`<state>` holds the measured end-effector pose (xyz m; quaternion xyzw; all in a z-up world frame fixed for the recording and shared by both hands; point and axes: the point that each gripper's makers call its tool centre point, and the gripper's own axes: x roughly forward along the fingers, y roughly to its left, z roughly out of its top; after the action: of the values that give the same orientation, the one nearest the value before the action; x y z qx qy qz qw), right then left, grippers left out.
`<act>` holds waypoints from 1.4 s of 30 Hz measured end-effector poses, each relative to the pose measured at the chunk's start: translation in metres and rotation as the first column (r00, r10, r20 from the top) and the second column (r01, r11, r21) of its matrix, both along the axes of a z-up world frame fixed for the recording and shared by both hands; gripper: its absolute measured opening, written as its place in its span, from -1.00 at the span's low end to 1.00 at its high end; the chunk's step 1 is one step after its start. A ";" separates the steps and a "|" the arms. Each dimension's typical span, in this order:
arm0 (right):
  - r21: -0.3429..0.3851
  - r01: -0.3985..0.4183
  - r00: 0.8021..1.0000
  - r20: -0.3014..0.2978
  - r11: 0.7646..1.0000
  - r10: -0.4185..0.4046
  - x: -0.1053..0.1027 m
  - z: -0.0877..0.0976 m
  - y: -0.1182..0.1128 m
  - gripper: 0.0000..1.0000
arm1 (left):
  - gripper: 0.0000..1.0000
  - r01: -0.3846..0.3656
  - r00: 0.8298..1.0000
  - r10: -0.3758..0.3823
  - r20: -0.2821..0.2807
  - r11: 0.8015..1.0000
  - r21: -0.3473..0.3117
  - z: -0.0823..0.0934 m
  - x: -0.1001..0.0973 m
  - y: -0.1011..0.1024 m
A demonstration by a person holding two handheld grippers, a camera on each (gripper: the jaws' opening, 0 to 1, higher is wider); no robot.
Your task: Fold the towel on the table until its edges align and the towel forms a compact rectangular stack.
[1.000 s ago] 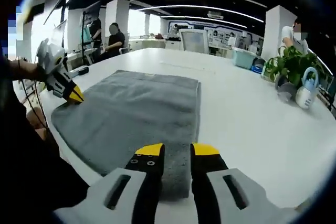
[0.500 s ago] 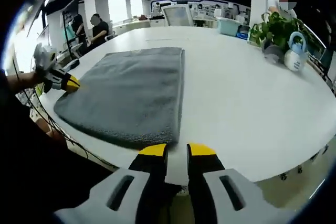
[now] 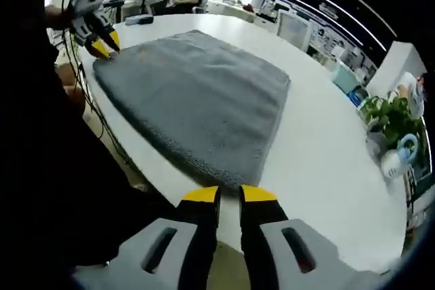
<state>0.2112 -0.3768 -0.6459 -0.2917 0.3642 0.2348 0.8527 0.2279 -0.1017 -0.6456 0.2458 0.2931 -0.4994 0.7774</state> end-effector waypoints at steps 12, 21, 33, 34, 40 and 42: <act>-0.137 -0.178 0.984 -0.048 0.975 0.173 0.006 -0.009 -0.002 -0.69 | -0.60 0.016 1.000 -0.016 0.008 0.998 0.059 -0.004 -0.006 0.006; -0.044 -0.041 0.997 -0.068 0.998 0.038 0.009 -0.012 -0.011 -0.91 | -0.60 0.040 0.998 -0.045 0.038 0.993 0.115 -0.004 -0.009 0.012; 0.266 0.229 0.971 -0.127 0.937 -0.201 0.015 -0.013 -0.010 -0.97 | -0.61 -0.019 0.998 0.013 0.054 0.993 0.113 0.002 -0.003 0.027; 0.277 0.236 0.970 -0.128 0.931 -0.208 0.016 -0.013 -0.010 -0.98 | -0.61 -0.044 0.998 0.040 0.039 0.994 0.098 0.001 -0.004 0.029; 0.315 0.265 0.963 -0.140 0.911 -0.231 0.017 -0.013 -0.010 -0.99 | -0.61 -0.059 0.998 0.059 0.008 0.994 0.097 -0.003 -0.004 0.029; 0.324 0.283 0.958 -0.144 0.903 -0.249 0.018 -0.014 -0.010 -1.00 | -0.62 -0.054 0.998 0.053 0.016 0.993 0.106 -0.001 -0.004 0.027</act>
<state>0.2293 -0.3868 -0.6599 -0.0752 0.3963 0.1897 0.8952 0.2242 -0.0752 -0.6464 0.2821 0.3205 -0.4604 0.7783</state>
